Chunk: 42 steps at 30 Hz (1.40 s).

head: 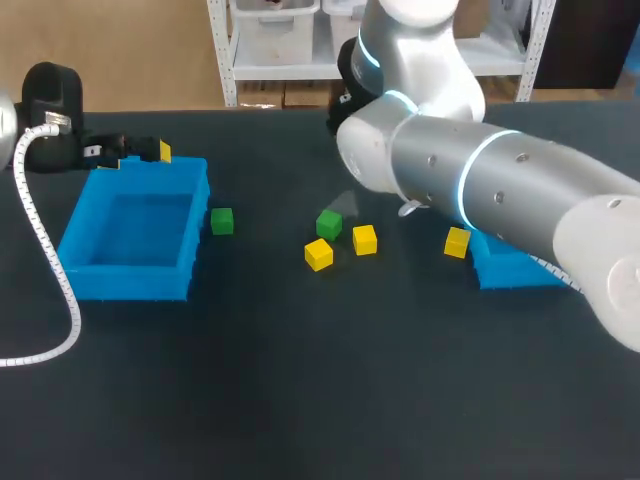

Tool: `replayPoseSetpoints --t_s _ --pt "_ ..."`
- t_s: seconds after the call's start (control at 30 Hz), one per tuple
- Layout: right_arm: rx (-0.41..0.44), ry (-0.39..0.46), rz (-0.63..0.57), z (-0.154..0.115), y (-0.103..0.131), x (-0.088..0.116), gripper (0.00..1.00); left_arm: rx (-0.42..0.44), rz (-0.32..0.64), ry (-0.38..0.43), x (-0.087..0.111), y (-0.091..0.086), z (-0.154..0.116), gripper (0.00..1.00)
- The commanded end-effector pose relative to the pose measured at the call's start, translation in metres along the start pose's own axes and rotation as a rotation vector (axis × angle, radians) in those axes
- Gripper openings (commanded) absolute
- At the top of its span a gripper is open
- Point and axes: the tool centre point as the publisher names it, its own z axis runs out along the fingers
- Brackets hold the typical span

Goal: Put the green cubes in the right bin and the yellow cubes in the left bin.

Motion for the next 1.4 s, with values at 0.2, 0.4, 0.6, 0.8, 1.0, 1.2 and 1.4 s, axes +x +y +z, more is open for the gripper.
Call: replayPoseSetpoints --t_s 0.2,0.4,0.6,0.8,1.0,1.2,1.4 --pt "0.006 0.272 0.095 0.025 -0.004 -0.017 1.00 0.007 0.002 -0.005 0.001 0.001 0.000 1.00" --pt "0.017 0.272 0.120 0.028 -0.005 -0.016 0.16 0.007 0.002 -0.005 0.001 0.001 0.000 1.00" --pt "0.036 0.286 0.139 0.026 -0.005 -0.011 0.00 0.007 0.002 -0.005 0.001 0.001 0.000 1.00" --pt "0.041 0.297 0.148 0.018 -0.005 -0.007 0.00 0.007 0.002 -0.005 0.001 0.001 0.000 1.00" --pt "0.037 0.283 0.114 -0.011 -0.002 -0.001 0.00 0.007 0.002 -0.005 0.001 0.001 0.000 1.00" --pt "0.011 0.216 0.039 -0.061 -0.003 0.011 0.00 0.007 0.002 -0.005 0.001 0.001 0.000 1.00" --pt "-0.006 0.134 -0.001 -0.118 -0.014 0.027 0.00 0.007 0.002 -0.005 0.001 0.001 0.000 1.00"
